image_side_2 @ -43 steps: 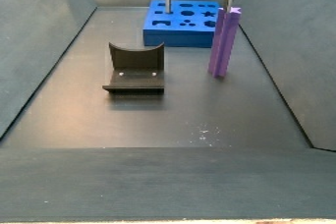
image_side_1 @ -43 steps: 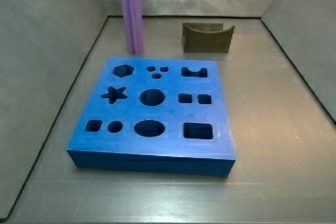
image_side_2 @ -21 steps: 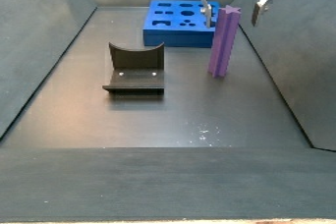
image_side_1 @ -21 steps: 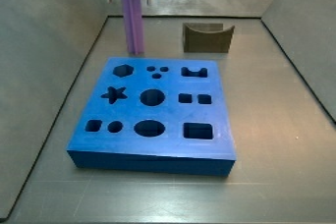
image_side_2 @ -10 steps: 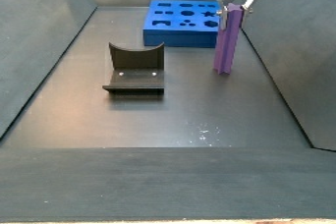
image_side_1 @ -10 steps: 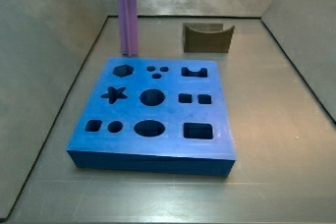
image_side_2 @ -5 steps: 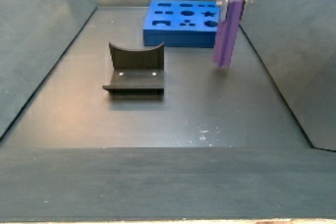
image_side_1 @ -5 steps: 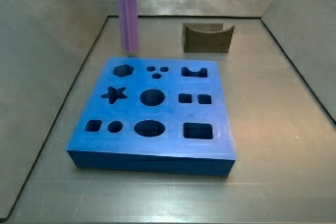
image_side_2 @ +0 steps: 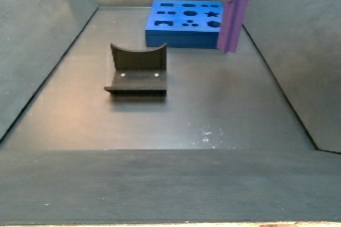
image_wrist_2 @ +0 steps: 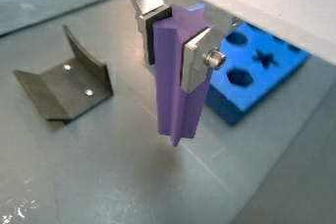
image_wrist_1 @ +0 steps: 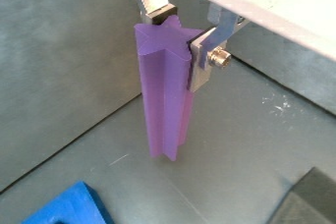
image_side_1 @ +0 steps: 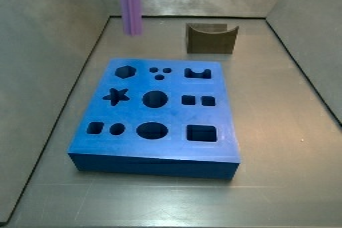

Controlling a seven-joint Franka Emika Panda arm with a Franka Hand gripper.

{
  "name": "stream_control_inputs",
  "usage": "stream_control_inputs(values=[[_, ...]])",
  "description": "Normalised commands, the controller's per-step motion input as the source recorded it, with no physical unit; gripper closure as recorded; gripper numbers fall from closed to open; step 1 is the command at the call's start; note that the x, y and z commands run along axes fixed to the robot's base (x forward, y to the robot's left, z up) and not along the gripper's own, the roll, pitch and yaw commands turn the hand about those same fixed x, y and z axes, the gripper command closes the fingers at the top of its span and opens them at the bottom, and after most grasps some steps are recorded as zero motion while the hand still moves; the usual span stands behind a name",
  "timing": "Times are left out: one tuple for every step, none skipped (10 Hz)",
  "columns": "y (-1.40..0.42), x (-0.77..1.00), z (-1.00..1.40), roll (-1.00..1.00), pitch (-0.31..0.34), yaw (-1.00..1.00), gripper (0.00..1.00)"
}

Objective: Pick up the star object. Move up. Move to above the board. Insert the star object.
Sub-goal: Move to above the board.

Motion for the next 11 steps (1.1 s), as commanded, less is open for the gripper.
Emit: stream_control_inputs(values=[[0.11,0.18,1.0,-0.41,0.093,0.17,1.0],[0.1,0.17,1.0,-0.35,0.089,0.11,1.0],[0.1,0.16,1.0,-0.25,0.088,0.04,1.0],[0.09,0.15,1.0,-0.19,0.09,0.0,1.0],[0.08,0.13,1.0,-0.15,0.084,-0.02,1.0],[0.08,0.13,1.0,-0.14,0.082,-0.02,1.0],[0.07,0.1,0.92,-0.11,0.084,-0.03,1.0],[0.05,0.07,0.74,-0.1,0.084,-0.03,1.0],[0.04,0.05,0.57,-0.08,0.081,-0.03,1.0],[0.03,0.03,0.35,-0.07,0.075,-0.02,1.0],[0.02,0.02,0.19,-0.05,0.077,-0.02,1.0]])
